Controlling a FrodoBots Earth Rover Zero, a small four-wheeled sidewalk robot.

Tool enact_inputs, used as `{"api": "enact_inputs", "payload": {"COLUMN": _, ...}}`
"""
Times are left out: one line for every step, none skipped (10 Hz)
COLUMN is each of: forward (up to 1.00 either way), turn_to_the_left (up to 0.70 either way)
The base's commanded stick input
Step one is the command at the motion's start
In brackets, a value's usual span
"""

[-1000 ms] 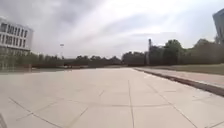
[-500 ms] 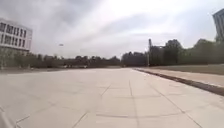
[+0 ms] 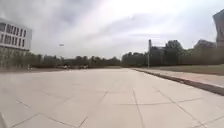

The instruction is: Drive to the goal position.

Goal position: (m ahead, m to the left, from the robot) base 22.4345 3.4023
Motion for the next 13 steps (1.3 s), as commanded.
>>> {"api": "enact_inputs", "payload": {"forward": 0.70, "turn_to_the_left": 0.00}}
{"api": "enact_inputs", "payload": {"forward": 0.70, "turn_to_the_left": 0.00}}
{"api": "enact_inputs", "payload": {"forward": 0.70, "turn_to_the_left": 0.00}}
{"api": "enact_inputs", "payload": {"forward": 0.70, "turn_to_the_left": 0.00}}
{"api": "enact_inputs", "payload": {"forward": 0.70, "turn_to_the_left": 0.00}}
{"api": "enact_inputs", "payload": {"forward": 0.70, "turn_to_the_left": 0.00}}
{"api": "enact_inputs", "payload": {"forward": 0.70, "turn_to_the_left": 0.00}}
{"api": "enact_inputs", "payload": {"forward": 0.70, "turn_to_the_left": 0.00}}
{"api": "enact_inputs", "payload": {"forward": 0.70, "turn_to_the_left": 0.00}}
{"api": "enact_inputs", "payload": {"forward": 0.70, "turn_to_the_left": 0.00}}
{"api": "enact_inputs", "payload": {"forward": 0.70, "turn_to_the_left": 0.00}}
{"api": "enact_inputs", "payload": {"forward": 0.70, "turn_to_the_left": 0.00}}
{"api": "enact_inputs", "payload": {"forward": 0.70, "turn_to_the_left": 0.00}}
